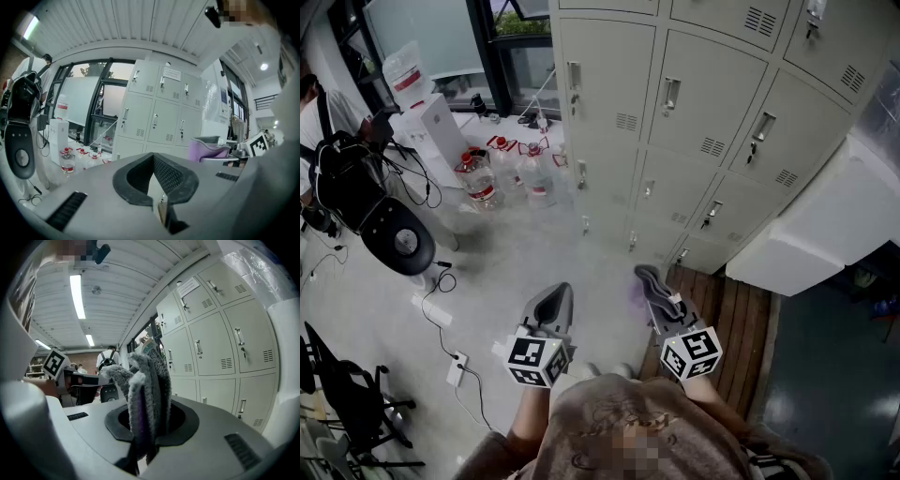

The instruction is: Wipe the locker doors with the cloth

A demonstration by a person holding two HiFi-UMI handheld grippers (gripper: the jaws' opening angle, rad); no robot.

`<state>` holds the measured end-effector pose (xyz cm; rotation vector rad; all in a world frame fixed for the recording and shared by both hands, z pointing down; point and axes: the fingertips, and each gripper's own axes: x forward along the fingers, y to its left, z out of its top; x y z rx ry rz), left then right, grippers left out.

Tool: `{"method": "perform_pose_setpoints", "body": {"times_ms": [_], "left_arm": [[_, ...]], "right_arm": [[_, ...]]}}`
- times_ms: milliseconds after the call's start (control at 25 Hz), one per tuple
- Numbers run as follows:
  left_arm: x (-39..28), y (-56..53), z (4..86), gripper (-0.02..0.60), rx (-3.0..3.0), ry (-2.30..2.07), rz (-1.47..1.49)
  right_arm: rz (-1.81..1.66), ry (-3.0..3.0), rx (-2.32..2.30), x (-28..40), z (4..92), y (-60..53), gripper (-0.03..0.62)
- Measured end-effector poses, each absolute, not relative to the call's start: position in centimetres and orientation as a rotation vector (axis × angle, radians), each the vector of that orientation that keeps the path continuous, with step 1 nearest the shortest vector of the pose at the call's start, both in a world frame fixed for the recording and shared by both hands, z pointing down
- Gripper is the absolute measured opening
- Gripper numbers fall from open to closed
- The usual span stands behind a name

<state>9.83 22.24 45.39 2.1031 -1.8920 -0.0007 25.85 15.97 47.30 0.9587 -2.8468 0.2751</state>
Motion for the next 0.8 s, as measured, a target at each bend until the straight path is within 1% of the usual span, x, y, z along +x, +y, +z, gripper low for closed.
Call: {"method": "perform_pose_setpoints", "body": {"times_ms": [400,800], "left_arm": [[10.7,21.8,45.3,0.0,2.099,-1.936,-0.02],[11.2,20.6,46.3,0.0,2.065,-1.995,-0.014]], "right_arm": [[0.29,-2.887,0.899,26.4,46.8,15.8,0.051],[0.284,-2.855,0.823,28.5,49.5,14.5,0.051]]}}
